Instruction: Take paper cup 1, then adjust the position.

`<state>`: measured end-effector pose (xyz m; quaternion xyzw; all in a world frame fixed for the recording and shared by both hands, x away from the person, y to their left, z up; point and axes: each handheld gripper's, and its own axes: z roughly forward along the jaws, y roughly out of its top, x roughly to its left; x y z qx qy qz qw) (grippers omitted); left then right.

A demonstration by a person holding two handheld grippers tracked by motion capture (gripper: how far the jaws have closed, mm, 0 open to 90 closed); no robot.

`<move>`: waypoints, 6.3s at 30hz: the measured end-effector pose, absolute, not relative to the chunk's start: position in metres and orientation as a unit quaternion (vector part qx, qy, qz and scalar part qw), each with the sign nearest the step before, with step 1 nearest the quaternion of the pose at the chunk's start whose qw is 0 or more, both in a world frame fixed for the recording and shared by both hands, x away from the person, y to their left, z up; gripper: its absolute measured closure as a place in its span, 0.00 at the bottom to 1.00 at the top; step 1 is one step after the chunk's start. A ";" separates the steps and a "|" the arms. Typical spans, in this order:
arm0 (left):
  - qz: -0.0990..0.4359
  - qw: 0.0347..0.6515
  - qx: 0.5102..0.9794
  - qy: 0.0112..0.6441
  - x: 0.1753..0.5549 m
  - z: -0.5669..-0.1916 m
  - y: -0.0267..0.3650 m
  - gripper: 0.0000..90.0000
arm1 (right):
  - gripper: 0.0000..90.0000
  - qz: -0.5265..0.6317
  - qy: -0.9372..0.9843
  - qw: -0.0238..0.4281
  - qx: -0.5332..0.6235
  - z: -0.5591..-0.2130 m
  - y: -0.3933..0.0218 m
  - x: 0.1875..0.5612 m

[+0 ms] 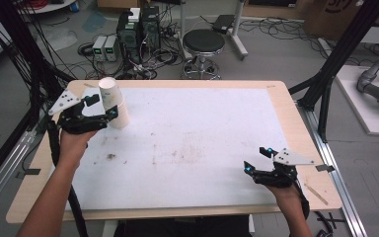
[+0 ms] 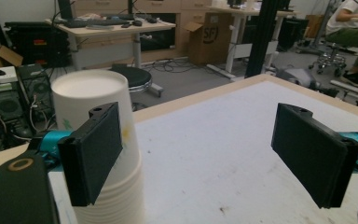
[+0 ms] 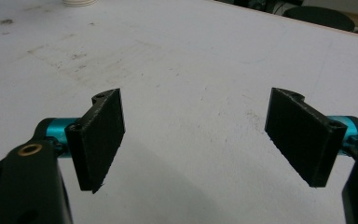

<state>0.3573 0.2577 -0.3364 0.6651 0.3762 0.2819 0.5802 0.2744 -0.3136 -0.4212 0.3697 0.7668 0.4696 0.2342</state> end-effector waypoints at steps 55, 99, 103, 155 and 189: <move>0.256 0.522 0.674 0.456 0.457 -0.341 0.270 0.35 | 0.23 0.464 0.770 0.226 0.375 -0.426 -0.317 0.275; 0.259 0.630 0.646 0.344 0.343 -0.320 0.261 0.37 | 0.23 0.470 0.776 0.220 0.359 -0.423 -0.302 0.276; 0.238 0.627 0.660 0.338 0.336 -0.334 0.246 0.37 | 0.23 0.469 0.778 0.218 0.357 -0.423 -0.300 0.276; 0.113 0.626 0.728 0.254 0.324 -0.388 0.172 0.37 | 0.22 0.498 0.816 0.146 0.256 -0.404 -0.235 0.316; 0.035 0.621 0.764 0.174 0.315 -0.389 0.114 0.37 | 0.22 0.531 0.821 0.089 0.189 -0.404 -0.201 0.301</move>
